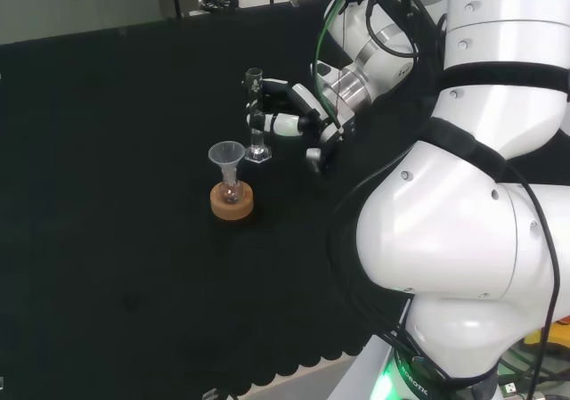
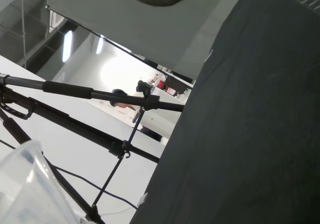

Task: Pick up the graduated cylinder.

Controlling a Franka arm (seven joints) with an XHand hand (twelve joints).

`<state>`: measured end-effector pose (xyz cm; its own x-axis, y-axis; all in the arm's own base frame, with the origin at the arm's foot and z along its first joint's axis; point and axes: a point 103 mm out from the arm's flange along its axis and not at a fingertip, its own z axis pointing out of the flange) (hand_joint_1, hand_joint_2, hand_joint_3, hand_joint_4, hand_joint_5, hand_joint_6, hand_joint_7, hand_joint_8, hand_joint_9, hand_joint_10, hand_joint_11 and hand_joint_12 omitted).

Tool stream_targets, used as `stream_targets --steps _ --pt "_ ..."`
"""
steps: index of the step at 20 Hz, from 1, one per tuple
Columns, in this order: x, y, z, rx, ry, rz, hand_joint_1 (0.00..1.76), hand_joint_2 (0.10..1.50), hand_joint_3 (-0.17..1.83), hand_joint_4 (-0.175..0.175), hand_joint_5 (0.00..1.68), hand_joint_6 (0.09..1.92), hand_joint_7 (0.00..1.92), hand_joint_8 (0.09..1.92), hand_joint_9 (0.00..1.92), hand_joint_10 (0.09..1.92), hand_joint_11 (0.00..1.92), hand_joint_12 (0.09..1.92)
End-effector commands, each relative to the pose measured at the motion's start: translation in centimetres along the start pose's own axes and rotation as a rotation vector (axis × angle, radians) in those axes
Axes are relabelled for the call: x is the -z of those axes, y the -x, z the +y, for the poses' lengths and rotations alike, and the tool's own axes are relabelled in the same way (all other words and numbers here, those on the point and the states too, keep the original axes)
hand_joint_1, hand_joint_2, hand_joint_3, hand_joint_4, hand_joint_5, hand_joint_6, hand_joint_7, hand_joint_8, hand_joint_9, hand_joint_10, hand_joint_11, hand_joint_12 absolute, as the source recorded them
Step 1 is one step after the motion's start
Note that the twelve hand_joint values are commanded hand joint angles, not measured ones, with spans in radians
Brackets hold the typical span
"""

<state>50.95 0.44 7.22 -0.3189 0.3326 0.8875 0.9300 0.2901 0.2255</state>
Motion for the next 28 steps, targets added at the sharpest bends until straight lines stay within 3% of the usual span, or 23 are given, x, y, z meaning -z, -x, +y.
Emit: stream_targets --steps 1,6,13,24,28 --pt "-0.46 -0.07 0.20 0.003 0.005 0.010 1.10 0.99 -0.17 -0.019 0.67 0.14 0.54 0.54 0.80 0.43 0.53 1.20" --pt "-1.01 0.01 0.33 0.008 0.016 0.015 1.14 1.01 -0.17 -0.021 0.67 0.23 0.56 0.53 0.85 0.38 0.60 1.15" --pt "-1.03 0.29 0.18 0.006 0.029 0.021 1.17 1.05 -0.17 -0.021 0.62 0.52 0.60 0.53 0.92 0.31 0.67 1.11" --pt "-0.76 0.03 0.03 0.024 0.043 0.041 1.15 1.05 -0.17 -0.023 0.58 0.57 0.59 0.53 0.91 0.29 0.66 1.12" --pt "-0.68 0.02 0.03 0.023 0.041 0.044 1.15 1.05 -0.17 -0.014 0.66 0.61 0.62 0.54 0.94 0.30 0.69 1.12"
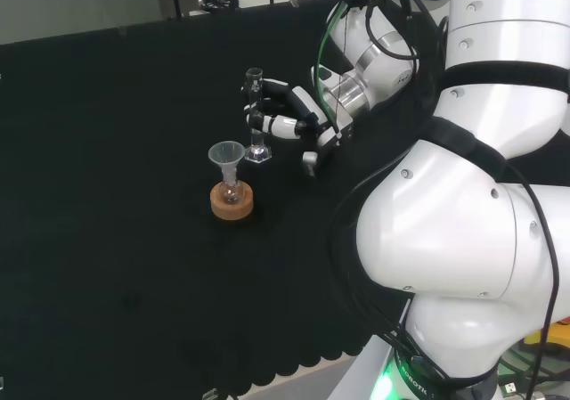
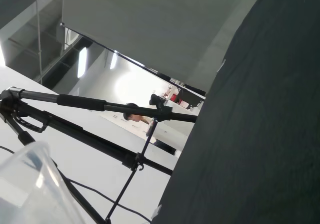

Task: Pick up the graduated cylinder.

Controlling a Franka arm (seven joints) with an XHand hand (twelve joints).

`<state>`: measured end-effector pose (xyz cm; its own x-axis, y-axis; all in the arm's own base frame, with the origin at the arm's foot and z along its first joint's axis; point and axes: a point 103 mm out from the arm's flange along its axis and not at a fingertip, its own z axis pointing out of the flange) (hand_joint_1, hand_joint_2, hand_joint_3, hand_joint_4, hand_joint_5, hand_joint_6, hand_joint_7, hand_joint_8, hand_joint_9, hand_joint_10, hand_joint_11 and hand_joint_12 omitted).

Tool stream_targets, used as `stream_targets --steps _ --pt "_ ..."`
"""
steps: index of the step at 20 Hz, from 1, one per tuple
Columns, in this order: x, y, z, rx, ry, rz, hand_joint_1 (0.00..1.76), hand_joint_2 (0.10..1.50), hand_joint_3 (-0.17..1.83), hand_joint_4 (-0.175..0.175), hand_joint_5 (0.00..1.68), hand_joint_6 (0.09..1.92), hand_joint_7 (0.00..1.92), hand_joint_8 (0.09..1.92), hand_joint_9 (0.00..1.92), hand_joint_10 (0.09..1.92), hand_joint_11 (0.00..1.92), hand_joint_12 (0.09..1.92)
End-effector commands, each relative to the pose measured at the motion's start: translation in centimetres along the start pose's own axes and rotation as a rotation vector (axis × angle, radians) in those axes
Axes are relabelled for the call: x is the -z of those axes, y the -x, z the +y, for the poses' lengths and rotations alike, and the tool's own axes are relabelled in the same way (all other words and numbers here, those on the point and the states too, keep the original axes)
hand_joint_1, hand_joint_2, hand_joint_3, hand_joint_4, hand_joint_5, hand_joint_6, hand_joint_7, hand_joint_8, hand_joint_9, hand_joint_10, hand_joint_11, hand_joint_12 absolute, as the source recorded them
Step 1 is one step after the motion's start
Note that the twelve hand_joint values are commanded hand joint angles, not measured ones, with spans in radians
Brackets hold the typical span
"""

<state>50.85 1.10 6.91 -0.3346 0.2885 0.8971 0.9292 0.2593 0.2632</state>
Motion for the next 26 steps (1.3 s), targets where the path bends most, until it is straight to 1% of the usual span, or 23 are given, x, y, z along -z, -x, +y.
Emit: stream_targets --steps 1,9,17,19,22,26 --pt "0.07 -0.02 0.00 -0.001 -0.003 0.006 1.15 1.05 -0.17 -0.012 0.67 0.62 0.63 0.54 0.94 0.30 0.70 1.12" --pt "0.38 -0.06 0.13 0.002 -0.006 0.036 1.15 1.05 -0.17 -0.013 0.68 0.63 0.64 0.54 0.95 0.29 0.71 1.10" --pt "0.04 0.17 0.20 -0.006 -0.001 0.029 1.16 1.06 -0.17 -0.017 0.67 0.63 0.64 0.53 0.95 0.29 0.72 1.10" --pt "0.13 0.07 0.24 -0.011 0.014 0.018 1.18 1.09 -0.17 -0.018 0.71 0.65 0.65 0.54 0.97 0.29 0.75 1.08" --pt "0.41 -0.10 0.16 -0.021 0.038 -0.014 1.24 1.19 -0.17 -0.023 0.81 0.65 0.74 0.60 1.04 0.30 0.86 1.02" --pt "0.65 -0.13 0.06 -0.028 0.028 -0.059 1.27 1.27 -0.17 -0.033 0.76 0.74 0.74 0.71 1.06 0.33 0.91 0.96"
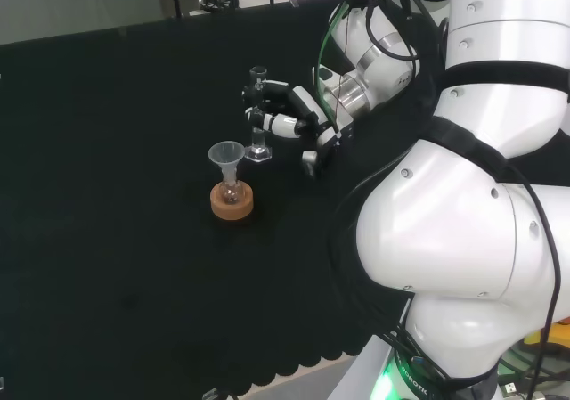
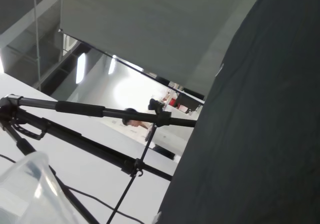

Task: Pick up the graduated cylinder.

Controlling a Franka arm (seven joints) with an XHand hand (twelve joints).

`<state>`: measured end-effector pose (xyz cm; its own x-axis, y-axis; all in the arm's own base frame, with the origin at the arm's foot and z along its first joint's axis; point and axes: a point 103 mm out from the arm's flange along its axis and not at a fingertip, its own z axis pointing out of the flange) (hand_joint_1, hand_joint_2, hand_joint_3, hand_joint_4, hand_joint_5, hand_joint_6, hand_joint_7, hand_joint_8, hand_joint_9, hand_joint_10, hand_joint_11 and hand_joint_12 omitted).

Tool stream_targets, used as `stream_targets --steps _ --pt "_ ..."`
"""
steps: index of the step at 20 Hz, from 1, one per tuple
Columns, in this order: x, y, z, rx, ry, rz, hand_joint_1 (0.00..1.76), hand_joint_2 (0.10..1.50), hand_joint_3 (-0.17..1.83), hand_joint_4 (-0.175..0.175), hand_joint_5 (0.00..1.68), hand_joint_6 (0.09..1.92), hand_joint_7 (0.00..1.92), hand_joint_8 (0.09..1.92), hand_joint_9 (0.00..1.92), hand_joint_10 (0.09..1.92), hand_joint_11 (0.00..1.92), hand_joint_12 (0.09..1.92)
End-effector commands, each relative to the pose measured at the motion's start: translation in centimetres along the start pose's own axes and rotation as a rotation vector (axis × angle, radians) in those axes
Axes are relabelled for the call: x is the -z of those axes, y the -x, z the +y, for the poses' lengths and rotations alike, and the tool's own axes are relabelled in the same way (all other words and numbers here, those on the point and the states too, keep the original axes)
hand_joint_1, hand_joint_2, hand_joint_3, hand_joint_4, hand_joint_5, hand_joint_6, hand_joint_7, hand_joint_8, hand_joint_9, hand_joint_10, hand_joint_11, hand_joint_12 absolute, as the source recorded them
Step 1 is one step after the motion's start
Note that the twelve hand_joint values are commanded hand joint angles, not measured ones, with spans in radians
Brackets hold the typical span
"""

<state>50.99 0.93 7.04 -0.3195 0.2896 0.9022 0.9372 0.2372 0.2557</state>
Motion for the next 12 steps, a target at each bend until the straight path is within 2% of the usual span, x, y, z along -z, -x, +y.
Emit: stream_targets --steps 1,6,8,9,10,12 --pt "0.4 -0.1 0.0 -0.013 0.001 -0.077 1.27 1.28 -0.17 -0.035 0.76 0.75 0.73 0.73 1.06 0.33 0.91 0.96" --pt "0.7 -0.5 0.0 -0.014 -0.016 -0.174 1.28 1.30 -0.17 -0.041 0.78 0.78 0.75 0.78 1.08 0.37 0.93 0.94" --pt "1.0 -0.7 0.1 -0.016 -0.022 -0.211 1.18 1.25 -0.10 -0.128 0.81 1.08 0.81 0.78 1.12 0.38 0.98 0.93" --pt "1.2 -0.8 0.1 -0.016 -0.024 -0.221 1.15 1.23 -0.06 -0.152 0.82 1.15 0.85 0.76 1.14 0.38 1.01 0.91" --pt "1.4 -0.9 0.2 -0.016 -0.028 -0.232 1.14 1.22 -0.04 -0.164 0.83 1.19 0.89 0.73 1.17 0.37 1.04 0.90" --pt "1.9 -1.1 0.3 -0.015 -0.042 -0.257 1.20 1.19 -0.01 -0.173 0.83 1.20 0.88 1.03 1.22 0.35 1.09 0.88"
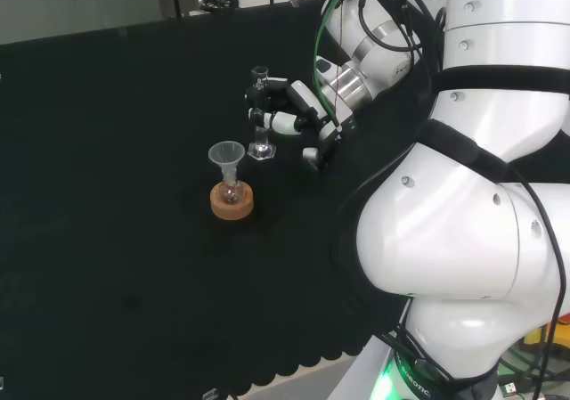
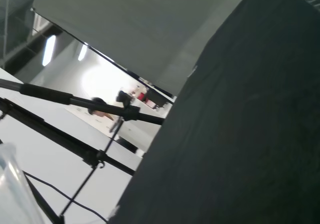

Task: Pick up the graduated cylinder.

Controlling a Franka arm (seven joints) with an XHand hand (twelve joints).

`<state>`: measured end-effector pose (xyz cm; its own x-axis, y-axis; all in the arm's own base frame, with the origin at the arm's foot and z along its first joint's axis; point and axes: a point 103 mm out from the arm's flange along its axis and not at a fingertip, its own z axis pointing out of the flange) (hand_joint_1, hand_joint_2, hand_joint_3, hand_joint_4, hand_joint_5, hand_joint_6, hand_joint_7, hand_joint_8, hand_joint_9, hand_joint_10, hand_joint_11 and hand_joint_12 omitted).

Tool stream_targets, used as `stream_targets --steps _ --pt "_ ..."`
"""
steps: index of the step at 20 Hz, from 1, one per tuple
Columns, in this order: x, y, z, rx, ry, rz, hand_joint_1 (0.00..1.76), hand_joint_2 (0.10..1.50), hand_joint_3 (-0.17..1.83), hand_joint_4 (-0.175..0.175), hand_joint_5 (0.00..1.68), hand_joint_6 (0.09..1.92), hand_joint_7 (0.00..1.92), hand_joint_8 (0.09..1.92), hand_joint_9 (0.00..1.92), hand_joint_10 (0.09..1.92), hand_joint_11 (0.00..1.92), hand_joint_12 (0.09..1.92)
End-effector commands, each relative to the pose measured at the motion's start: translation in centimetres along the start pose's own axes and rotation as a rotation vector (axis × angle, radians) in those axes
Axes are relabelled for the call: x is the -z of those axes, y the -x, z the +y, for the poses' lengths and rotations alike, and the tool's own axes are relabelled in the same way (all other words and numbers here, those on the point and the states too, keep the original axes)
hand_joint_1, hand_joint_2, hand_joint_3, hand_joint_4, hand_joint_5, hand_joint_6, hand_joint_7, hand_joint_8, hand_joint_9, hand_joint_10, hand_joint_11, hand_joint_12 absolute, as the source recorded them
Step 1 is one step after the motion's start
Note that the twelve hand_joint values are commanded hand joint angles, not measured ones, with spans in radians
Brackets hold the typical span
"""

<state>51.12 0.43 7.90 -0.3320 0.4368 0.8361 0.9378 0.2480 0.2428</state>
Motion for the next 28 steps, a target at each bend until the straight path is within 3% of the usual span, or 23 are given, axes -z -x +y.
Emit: stream_targets --steps 1,12,22,28 --pt "1.4 -0.4 0.1 -0.005 -0.033 -0.105 1.22 1.19 0.00 -0.175 0.83 1.20 0.87 1.12 1.23 0.34 1.11 0.88" --pt "4.8 -1.9 0.6 0.010 -0.160 -0.307 1.24 1.17 0.00 -0.175 0.86 1.16 0.89 1.17 1.30 0.31 1.17 0.85" --pt "7.9 -4.4 0.1 -0.008 -0.289 -0.481 1.24 1.16 0.00 -0.175 0.87 1.15 0.90 1.15 1.32 0.29 1.19 0.83" --pt "9.3 -6.4 -0.9 -0.048 -0.394 -0.566 1.24 1.16 0.00 -0.175 0.87 1.15 0.91 1.15 1.32 0.29 1.19 0.83"
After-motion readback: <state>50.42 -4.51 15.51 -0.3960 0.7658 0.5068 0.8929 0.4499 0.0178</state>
